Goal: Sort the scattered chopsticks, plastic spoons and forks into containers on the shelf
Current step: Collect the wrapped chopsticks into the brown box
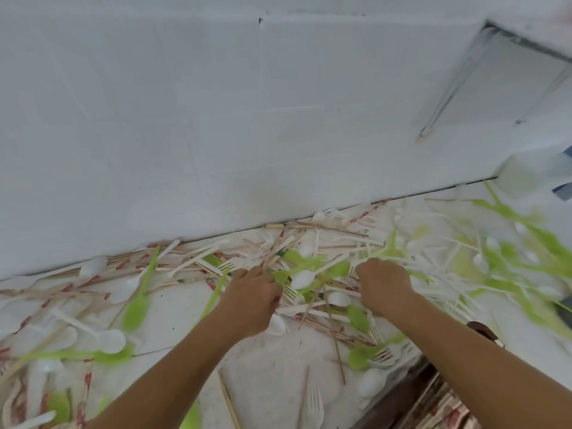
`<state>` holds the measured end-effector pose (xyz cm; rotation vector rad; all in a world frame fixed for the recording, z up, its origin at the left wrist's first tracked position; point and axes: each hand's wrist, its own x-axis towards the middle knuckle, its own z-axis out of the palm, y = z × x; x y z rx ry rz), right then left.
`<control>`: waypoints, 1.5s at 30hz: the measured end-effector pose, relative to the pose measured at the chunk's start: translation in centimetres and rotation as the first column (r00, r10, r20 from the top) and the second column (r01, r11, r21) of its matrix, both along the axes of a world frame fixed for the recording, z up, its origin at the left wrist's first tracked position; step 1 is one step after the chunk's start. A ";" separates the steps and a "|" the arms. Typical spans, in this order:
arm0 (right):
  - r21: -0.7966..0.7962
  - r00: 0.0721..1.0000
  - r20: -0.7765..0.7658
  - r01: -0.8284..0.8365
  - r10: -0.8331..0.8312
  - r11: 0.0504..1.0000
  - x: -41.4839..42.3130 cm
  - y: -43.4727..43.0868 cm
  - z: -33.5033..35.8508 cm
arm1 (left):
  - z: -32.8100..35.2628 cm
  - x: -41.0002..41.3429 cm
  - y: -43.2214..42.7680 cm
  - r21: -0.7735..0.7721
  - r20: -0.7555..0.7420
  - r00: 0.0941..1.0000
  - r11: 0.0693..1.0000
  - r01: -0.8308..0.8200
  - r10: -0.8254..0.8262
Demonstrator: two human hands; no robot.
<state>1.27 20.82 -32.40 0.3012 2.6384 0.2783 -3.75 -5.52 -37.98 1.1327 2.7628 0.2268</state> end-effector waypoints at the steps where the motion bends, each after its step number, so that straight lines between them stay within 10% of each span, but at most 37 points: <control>1: -0.057 0.999 -0.019 -0.032 0.031 0.998 0.1 0.1 -0.1 | -0.1 0.0 -0.2 0.020 -0.007 1.000 1.000 -0.001 0.001; 7: -0.502 0.987 0.043 -0.110 0.152 0.858 2.4 -0.8 -1.6 | -0.8 1.4 1.1 0.161 -0.005 0.993 0.980 0.120 -0.121; 20: -0.150 0.902 0.139 -0.388 0.408 0.909 3.0 -3.9 -2.6 | -1.2 1.2 3.2 0.129 0.012 1.000 0.992 -0.003 0.001; 33: -0.106 0.982 0.080 -0.163 0.172 0.981 2.4 -3.9 -2.0 | 2.9 0.1 0.1 -0.119 0.164 0.942 0.954 -0.276 0.293; 40: -0.167 0.977 0.107 -0.166 0.185 0.972 1.8 -2.7 -0.2 | 6.4 1.4 -1.3 -0.369 0.004 0.926 0.861 -0.350 0.378; 45: -0.346 0.985 0.099 -0.102 0.144 0.933 0.8 0.8 2.5 | 8.3 4.7 3.4 0.065 0.551 0.746 0.871 -0.487 0.375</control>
